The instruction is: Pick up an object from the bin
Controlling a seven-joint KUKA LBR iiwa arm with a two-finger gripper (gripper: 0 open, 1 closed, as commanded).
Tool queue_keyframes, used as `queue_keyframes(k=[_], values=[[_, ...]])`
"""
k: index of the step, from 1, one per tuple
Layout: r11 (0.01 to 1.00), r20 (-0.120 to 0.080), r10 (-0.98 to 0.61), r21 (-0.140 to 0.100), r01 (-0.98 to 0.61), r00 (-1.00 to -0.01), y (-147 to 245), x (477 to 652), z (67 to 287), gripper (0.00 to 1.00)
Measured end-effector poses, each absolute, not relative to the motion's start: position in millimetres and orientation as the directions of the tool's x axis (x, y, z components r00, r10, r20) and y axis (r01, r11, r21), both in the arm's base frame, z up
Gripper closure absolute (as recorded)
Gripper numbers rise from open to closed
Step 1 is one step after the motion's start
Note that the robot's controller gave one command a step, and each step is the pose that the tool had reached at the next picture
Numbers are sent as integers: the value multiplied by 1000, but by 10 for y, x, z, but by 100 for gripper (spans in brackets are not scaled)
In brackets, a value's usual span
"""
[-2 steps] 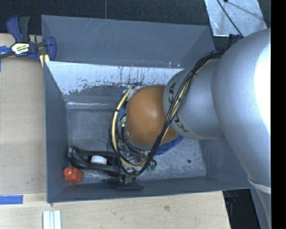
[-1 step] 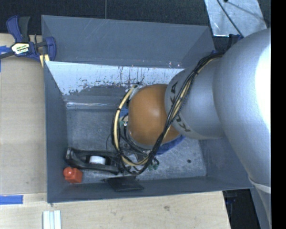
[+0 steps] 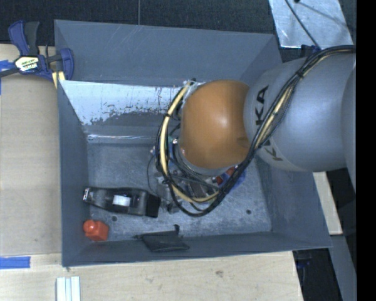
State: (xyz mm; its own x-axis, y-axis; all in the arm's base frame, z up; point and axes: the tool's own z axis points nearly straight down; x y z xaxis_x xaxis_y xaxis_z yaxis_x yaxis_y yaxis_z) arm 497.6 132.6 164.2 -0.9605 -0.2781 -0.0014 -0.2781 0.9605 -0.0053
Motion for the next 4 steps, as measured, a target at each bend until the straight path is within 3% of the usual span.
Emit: queue_keyframes(k=[1, 2, 3, 4], values=[[960, -13, -282, -1, -282, -959, 1298, 5052, 2520, 100], [982, 2, -187, 1, -187, -982, 1671, 5192, 1718, 100], [983, -3, -185, 1, -185, -983, 1655, 5202, 1757, 0], [1000, 19, 14, 3, 14, -1000, 1576, 5055, 879, 0]])
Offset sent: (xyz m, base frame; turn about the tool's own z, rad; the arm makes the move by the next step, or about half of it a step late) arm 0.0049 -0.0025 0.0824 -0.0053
